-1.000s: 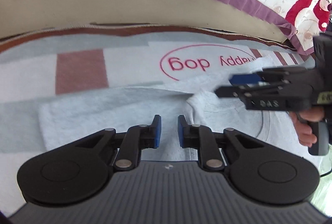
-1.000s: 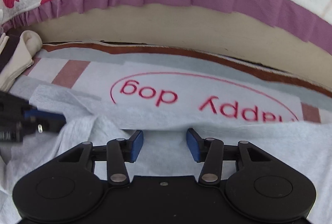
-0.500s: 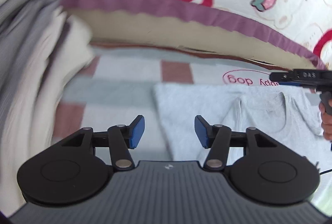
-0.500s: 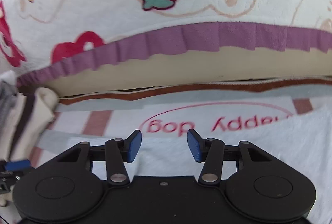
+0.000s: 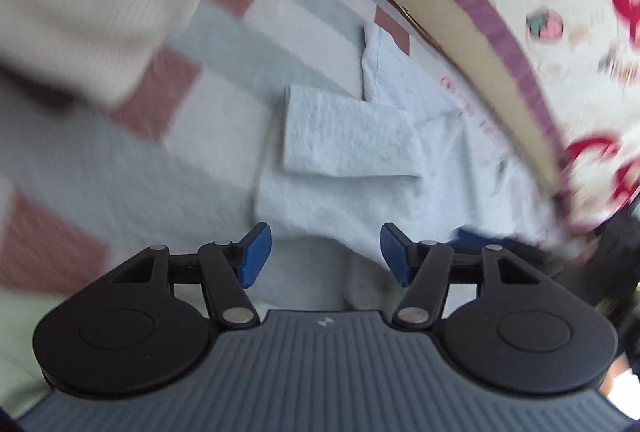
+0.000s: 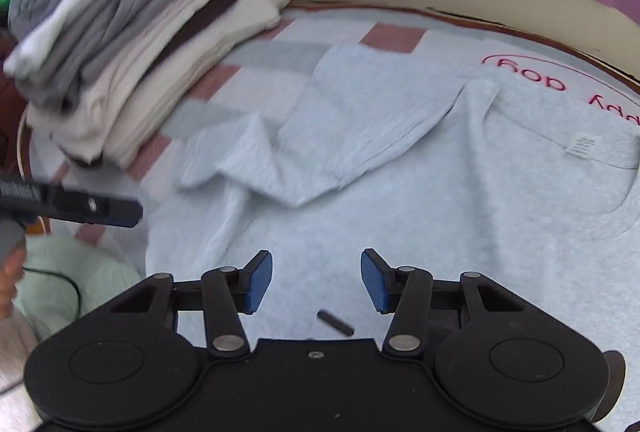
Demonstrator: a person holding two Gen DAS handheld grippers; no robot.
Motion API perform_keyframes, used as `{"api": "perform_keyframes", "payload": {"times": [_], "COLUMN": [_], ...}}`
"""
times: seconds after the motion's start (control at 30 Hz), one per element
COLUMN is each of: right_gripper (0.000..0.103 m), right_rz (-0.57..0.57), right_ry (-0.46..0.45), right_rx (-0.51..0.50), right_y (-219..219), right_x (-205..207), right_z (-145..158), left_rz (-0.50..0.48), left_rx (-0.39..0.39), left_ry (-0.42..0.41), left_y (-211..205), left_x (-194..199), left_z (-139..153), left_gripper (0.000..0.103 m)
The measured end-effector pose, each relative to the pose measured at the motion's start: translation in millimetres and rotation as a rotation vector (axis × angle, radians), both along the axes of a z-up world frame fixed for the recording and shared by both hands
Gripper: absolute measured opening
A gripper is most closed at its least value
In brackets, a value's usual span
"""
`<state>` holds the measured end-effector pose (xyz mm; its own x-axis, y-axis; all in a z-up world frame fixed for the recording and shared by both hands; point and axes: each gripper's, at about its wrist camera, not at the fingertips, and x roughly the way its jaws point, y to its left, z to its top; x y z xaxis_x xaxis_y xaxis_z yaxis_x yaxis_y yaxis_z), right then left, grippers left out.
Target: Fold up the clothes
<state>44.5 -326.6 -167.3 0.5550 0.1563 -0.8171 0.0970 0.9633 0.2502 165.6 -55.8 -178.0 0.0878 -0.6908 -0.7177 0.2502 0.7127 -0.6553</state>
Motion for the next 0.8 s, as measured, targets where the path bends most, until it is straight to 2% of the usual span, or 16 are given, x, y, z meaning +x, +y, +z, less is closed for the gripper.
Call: {"api": "perform_keyframes", "payload": {"times": [0.07, 0.2, 0.27, 0.3, 0.33, 0.4, 0.53, 0.67, 0.8], "right_gripper": [0.054, 0.054, 0.054, 0.054, 0.055, 0.057, 0.061, 0.061, 0.063], "right_rz": [0.017, 0.011, 0.006, 0.005, 0.005, 0.009, 0.04, 0.034, -0.059], "right_ry": [0.005, 0.0, -0.012, -0.02, -0.027, -0.042, -0.073, -0.087, -0.071], "right_rx": [-0.048, -0.109, -0.111, -0.113, -0.118, -0.135, -0.188, -0.184, -0.095], "right_y": [6, 6, 5, 5, 6, 9, 15, 8, -14], "right_x": [0, 4, 6, 7, 8, 11, 28, 62, 107], "right_z": [-6, -11, -13, -14, -15, -16, -19, -20, -18], "left_rz": [0.034, 0.063, 0.102, 0.124, 0.118, 0.107, 0.169, 0.232, 0.275], "left_rx": [-0.045, -0.051, -0.063, -0.056, -0.015, 0.098, 0.101, 0.104, 0.121], "left_ry": [0.071, 0.098, 0.1, 0.067, 0.008, -0.141, -0.147, -0.153, -0.148], "left_y": [1, -17, -26, -33, -39, -44, -22, 0, 17], "left_x": [-4, -11, -10, -7, -6, -14, -28, -42, -49], "left_z": [-9, -17, -21, -22, -19, -4, 1, 5, 5], "left_gripper": [0.059, 0.061, 0.056, 0.033, 0.002, 0.002, 0.002, 0.002, 0.002]}}
